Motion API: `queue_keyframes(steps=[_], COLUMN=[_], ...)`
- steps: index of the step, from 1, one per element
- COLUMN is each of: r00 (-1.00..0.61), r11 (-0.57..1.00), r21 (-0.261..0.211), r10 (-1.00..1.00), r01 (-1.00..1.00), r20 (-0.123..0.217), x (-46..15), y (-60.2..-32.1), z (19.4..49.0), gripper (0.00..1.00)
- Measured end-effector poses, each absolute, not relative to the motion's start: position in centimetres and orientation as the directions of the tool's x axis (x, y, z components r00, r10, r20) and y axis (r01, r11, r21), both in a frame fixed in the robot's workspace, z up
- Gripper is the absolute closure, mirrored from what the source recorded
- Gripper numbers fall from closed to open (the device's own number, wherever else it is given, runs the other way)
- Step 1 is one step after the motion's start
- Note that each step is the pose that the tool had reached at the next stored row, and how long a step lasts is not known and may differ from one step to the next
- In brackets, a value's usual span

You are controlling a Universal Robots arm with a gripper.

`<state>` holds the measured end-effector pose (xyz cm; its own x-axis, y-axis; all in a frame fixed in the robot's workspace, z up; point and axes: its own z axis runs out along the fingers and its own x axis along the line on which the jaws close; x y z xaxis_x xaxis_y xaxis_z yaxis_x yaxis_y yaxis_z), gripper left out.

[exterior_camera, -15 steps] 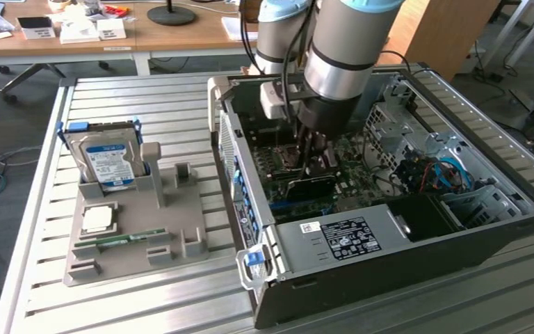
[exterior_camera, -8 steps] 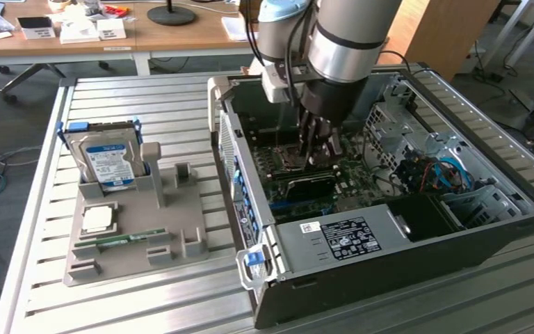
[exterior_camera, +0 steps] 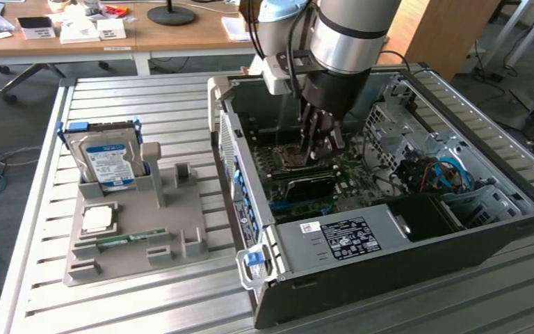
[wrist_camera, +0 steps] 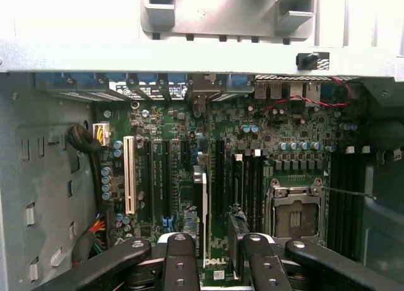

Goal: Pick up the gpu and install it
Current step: 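Press down on the gpu until it lock into place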

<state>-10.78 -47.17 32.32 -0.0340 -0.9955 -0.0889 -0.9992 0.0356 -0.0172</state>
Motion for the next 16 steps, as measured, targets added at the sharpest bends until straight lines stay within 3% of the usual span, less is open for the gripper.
queue_keyframes(steps=[11, 12, 15, 16], r00=[-0.034, -0.034, -0.034, -0.034], r11=[0.036, 0.036, 0.036, 0.036], r21=[-0.017, -0.017, -0.017, -0.017], r10=[-0.995, -0.995, -0.995, -0.995], r01=[-0.999, -0.999, -0.999, -0.999], r20=[-0.089, -0.089, -0.089, -0.089], x=[-10.78, -10.78, -10.78, -10.78], y=[-47.17, -47.17, -47.17, -47.17], z=[32.32, 32.32, 32.32, 32.31], gripper=[0.66, 0.67, 0.85, 0.85])
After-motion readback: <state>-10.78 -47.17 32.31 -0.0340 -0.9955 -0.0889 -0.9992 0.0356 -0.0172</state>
